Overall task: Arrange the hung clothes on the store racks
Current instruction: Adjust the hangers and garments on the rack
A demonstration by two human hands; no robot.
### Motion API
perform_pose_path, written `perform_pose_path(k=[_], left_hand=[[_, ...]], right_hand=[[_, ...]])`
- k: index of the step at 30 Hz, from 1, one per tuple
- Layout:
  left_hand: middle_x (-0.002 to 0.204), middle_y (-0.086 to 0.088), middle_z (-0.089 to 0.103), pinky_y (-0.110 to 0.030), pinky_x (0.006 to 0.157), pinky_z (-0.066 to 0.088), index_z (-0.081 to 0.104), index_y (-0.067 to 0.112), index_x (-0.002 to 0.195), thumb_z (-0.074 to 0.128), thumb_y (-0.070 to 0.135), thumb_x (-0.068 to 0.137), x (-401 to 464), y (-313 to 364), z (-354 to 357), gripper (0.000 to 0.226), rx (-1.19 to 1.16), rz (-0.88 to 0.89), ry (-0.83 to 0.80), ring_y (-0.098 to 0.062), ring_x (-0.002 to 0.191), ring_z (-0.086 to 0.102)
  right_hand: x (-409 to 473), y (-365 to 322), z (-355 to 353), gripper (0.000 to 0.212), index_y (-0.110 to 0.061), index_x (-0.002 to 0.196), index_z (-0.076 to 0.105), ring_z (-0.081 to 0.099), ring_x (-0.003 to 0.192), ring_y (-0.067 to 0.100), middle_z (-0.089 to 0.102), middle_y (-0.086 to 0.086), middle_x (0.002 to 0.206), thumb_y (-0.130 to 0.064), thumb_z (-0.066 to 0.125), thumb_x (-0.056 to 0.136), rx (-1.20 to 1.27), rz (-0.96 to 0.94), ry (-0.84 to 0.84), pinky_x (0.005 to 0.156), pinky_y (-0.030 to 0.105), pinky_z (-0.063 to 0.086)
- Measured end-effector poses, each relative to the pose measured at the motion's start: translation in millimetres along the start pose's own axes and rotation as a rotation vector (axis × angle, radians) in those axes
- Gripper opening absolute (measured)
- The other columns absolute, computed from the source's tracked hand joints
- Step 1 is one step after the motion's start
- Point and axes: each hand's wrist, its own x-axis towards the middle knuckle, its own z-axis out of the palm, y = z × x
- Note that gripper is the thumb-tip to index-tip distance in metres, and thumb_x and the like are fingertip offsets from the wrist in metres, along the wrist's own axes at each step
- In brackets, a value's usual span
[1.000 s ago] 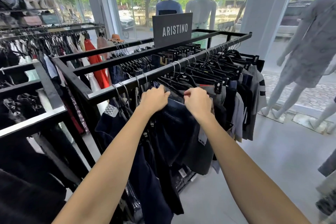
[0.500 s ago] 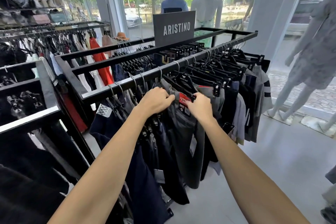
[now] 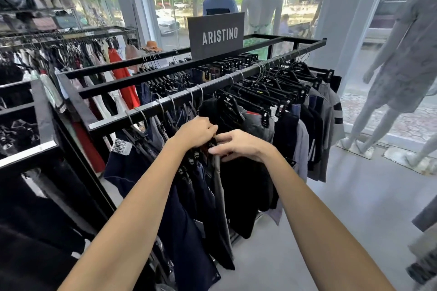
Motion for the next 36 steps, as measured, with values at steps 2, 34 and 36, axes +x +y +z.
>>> perform_pose_path(k=[2, 34, 36], left_hand=[[0.096, -0.006, 0.061, -0.036, 0.087, 0.045, 0.073, 0.009, 0.085, 0.033, 0.035, 0.1, -3.3, 5.3, -3.2, 0.049, -0.007, 0.014, 0.036, -0.023, 0.102, 0.056], [0.117, -0.012, 0.063, -0.035, 0.085, 0.047, 0.061, 0.009, 0.105, 0.059, 0.048, 0.082, 36.7, 198.0, 17.2, 0.045, -0.642, -0.31, 0.119, -0.035, 0.105, 0.06], [0.124, -0.015, 0.06, -0.037, 0.09, 0.044, 0.06, 0.006, 0.117, 0.058, 0.045, 0.084, 31.3, 232.4, 23.1, 0.05, -0.662, -0.296, 0.12, -0.037, 0.113, 0.057]], right_hand=[[-0.5, 2.7, -6.6, 0.019, -0.023, 0.11, 0.072, 0.072, 0.1, 0.014, 0.076, 0.0, 0.106, -0.028, 0.07, 0.092, 0.106, -0.042, 0.127, 0.091, 0.033, 0.058], [-89.2, 71.6, -84.8, 0.014, -0.025, 0.09, 0.07, 0.064, 0.08, 0.012, 0.072, -0.004, 0.085, -0.019, 0.074, 0.079, -0.141, -0.002, 0.774, 0.068, 0.022, 0.046], [-122.2, 76.8, -102.5, 0.012, -0.029, 0.085, 0.069, 0.067, 0.083, 0.018, 0.072, -0.002, 0.083, -0.023, 0.075, 0.076, -0.139, 0.066, 0.745, 0.074, 0.027, 0.05]])
